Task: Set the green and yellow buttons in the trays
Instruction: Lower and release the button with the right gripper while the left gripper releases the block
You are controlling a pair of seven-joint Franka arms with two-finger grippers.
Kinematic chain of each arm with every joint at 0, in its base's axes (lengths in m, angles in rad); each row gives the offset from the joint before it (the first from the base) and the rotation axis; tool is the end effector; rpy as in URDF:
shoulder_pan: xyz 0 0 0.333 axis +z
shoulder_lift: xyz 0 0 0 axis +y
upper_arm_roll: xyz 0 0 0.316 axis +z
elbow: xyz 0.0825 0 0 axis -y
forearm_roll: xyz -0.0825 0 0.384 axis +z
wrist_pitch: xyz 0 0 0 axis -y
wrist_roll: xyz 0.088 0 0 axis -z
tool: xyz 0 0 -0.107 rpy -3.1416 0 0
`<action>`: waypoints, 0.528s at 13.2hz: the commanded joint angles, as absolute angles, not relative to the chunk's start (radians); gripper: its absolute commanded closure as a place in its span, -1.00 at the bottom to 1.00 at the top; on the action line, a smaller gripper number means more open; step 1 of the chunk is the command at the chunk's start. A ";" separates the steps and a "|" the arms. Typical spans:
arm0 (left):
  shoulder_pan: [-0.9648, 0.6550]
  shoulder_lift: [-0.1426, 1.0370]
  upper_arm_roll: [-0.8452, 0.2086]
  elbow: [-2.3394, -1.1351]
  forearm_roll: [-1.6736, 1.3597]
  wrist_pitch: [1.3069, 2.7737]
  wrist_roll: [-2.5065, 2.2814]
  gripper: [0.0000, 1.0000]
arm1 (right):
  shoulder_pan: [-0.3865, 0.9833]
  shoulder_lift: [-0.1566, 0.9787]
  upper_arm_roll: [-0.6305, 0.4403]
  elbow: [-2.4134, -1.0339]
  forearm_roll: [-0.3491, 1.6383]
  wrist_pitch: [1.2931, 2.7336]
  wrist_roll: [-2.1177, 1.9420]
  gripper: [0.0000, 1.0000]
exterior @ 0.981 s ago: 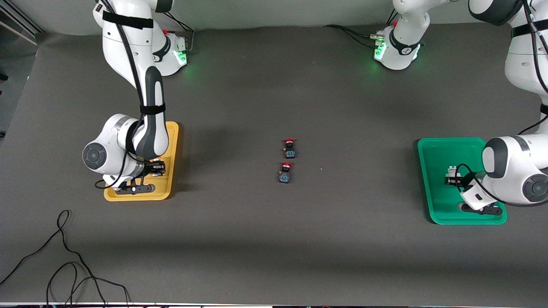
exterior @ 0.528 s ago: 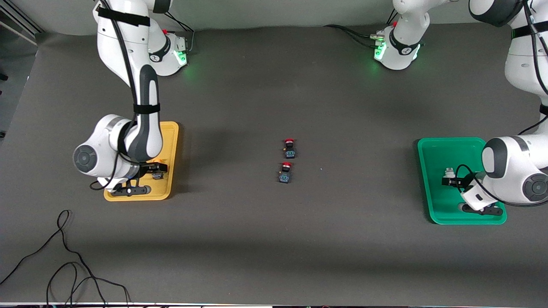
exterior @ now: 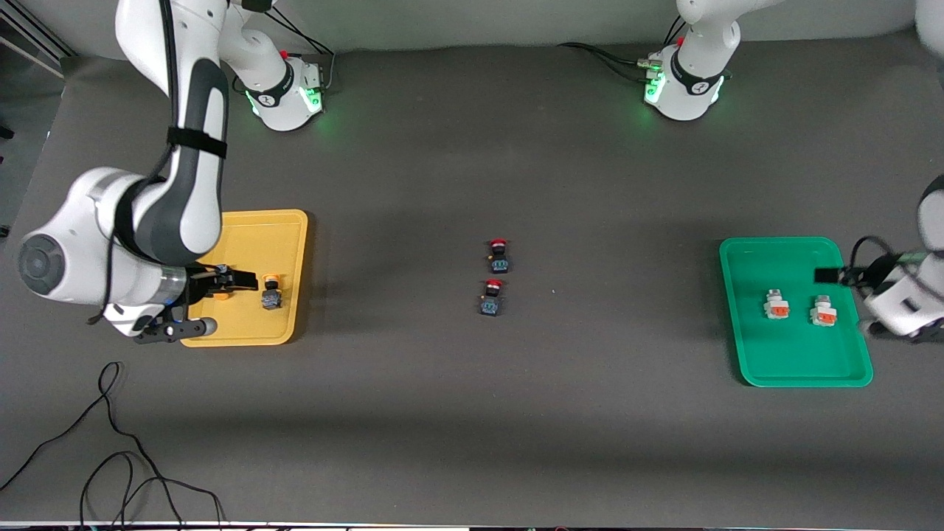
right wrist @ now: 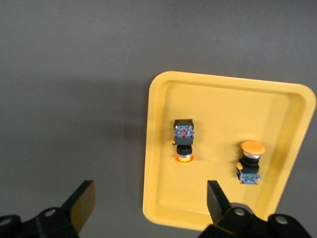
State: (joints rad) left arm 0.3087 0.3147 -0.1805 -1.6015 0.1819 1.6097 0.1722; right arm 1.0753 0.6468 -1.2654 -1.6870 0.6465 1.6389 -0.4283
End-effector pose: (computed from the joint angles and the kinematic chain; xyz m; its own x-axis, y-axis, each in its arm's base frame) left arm 0.6082 0.1082 0.4304 0.9478 -0.0644 -0.3123 -0.0883 -0.9941 -0.0630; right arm 0.6135 0.0531 0.4064 0.9760 0.1141 -0.1852 0.0986 -0.9909 -0.0912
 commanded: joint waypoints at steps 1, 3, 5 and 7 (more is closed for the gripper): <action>0.296 0.244 -0.195 -1.502 0.176 1.408 0.183 -1.00 | 1.169 0.644 -1.360 -1.629 0.597 1.579 -0.430 -0.99; 0.296 0.241 -0.209 -1.352 0.128 1.246 0.181 -1.00 | 1.198 0.644 -1.410 -1.596 0.589 1.551 -0.430 -0.99; 0.293 0.244 -0.210 -1.302 0.115 1.207 0.181 -1.00 | 1.198 0.641 -1.425 -1.551 0.588 1.505 -0.430 -0.99; 0.295 0.239 -0.213 -1.302 0.077 1.190 0.181 -1.00 | 1.198 0.573 -1.411 -1.531 0.528 1.491 -0.396 -0.99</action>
